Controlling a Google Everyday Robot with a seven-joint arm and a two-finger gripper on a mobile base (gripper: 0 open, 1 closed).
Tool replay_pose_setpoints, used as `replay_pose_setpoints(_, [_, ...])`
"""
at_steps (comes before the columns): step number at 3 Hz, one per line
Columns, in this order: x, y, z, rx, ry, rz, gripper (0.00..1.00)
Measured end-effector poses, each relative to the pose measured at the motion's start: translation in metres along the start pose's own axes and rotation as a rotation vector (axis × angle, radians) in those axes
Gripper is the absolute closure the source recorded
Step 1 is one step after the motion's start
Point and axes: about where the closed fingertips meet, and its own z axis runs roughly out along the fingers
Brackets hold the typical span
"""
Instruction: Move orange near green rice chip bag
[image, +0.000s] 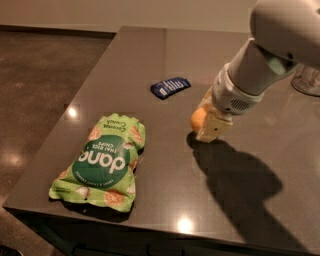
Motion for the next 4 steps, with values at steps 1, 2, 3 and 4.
replay_pose_setpoints(1, [-0.029,0.023,0.012,-0.040,-0.025,-0.091,1.00])
replay_pose_setpoints(2, [-0.047,0.038,0.024,-0.074,-0.043,-0.148,1.00])
replay_pose_setpoints(3, [-0.057,0.047,0.030,-0.091,-0.055,-0.177,0.84])
replay_pose_setpoints(4, [-0.067,0.054,0.035,-0.096,-0.070,-0.197,0.62])
